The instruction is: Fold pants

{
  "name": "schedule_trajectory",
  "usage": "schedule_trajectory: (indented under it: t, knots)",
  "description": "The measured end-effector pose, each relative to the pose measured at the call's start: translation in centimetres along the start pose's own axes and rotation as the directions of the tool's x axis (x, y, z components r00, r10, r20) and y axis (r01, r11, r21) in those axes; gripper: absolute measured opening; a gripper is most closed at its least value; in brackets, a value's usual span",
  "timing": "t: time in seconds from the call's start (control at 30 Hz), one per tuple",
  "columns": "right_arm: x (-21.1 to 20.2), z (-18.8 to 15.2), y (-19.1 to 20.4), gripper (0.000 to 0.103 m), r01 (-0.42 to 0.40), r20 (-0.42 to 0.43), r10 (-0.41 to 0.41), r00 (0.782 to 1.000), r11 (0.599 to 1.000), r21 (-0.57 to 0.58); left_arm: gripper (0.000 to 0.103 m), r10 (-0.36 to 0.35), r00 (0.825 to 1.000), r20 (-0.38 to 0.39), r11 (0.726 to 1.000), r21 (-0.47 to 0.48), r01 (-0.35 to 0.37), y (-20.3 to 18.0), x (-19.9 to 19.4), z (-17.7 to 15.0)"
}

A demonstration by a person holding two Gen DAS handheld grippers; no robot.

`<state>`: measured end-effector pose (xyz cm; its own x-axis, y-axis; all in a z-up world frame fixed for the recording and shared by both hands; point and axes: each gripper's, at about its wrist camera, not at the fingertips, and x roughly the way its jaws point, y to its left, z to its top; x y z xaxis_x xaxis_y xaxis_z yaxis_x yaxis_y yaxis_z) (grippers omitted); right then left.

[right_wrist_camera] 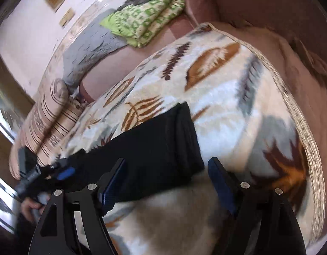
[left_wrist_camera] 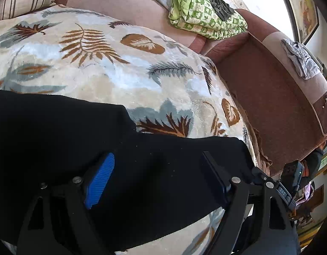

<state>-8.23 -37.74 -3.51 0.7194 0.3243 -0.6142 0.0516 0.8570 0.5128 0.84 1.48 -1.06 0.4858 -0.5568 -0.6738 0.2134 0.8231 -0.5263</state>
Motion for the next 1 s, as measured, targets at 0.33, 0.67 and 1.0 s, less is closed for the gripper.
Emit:
schedule_trajectory:
  t: [0.33,0.67,1.0]
  knots:
    - [-0.8,-0.6,-2.8,0.035,-0.084,0.018,0.082,0.996,0.98,0.183,0.082,-0.013,1.0,0.007,1.0,-0.017,0.013,0.0,0.0,0.0]
    - [-0.9,-1.1,-4.4,0.01,-0.187,0.088,0.168,0.982,0.929,0.32,0.082,-0.031,0.999,0.03,0.999,-0.043,0.032,0.4,-0.8,0.4]
    - [1.7,-0.6,3.4,0.01,-0.357,0.041,0.355,0.934,0.917,0.178,0.082,0.149,0.952,0.267,0.962,-0.261,-0.077,6.3,-7.9,2.5]
